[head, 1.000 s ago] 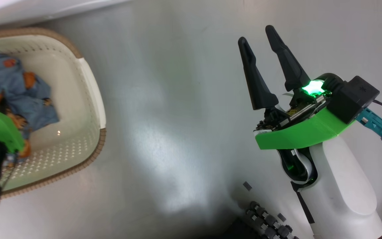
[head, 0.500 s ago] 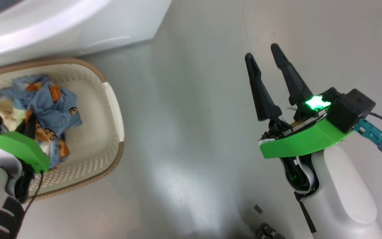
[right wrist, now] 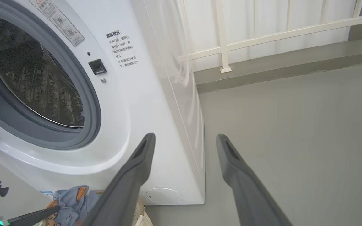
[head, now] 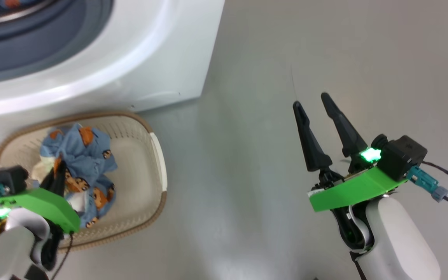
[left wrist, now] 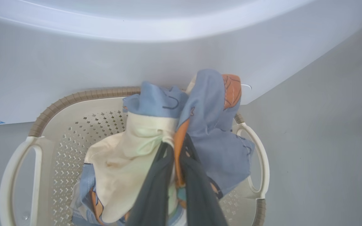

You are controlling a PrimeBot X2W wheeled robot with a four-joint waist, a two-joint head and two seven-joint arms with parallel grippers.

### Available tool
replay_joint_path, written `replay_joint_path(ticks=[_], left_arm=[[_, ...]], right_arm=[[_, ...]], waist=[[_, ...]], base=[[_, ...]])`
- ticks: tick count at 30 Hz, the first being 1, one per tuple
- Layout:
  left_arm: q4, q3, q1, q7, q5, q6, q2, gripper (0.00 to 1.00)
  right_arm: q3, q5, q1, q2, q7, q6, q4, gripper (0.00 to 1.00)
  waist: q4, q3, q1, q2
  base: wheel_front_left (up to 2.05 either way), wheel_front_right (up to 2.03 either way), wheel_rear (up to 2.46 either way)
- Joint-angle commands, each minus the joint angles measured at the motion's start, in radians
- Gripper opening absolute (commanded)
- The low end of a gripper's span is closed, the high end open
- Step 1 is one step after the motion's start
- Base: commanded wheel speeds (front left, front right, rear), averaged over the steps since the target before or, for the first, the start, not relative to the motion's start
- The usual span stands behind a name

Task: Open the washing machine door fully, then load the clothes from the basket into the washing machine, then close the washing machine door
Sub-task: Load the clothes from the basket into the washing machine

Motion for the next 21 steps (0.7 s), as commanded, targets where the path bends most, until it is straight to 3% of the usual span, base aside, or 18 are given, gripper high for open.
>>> replay_joint_path(ticks=[1, 21], left_arm=[[-0.027, 0.031, 0.028, -0.014, 0.005, -0.001, 0.033, 0.00], [-0.472, 0.165, 0.308, -0.022, 0.126, 0.113, 0.000, 0.00]], right_arm=[[0.013, -0.013, 0.032, 0.002, -0.005, 0.002, -0.017, 1.00], [0.014, 0.011, 0.161, -0.085, -0.005, 0.002, 0.022, 1.00]], waist=[[0.033, -0.091, 0.0000, 0.0000], [0.089, -0.356, 0.0000, 0.0000]], base=[[0.00, 0.00, 0.00], [0.00, 0.00, 0.00]])
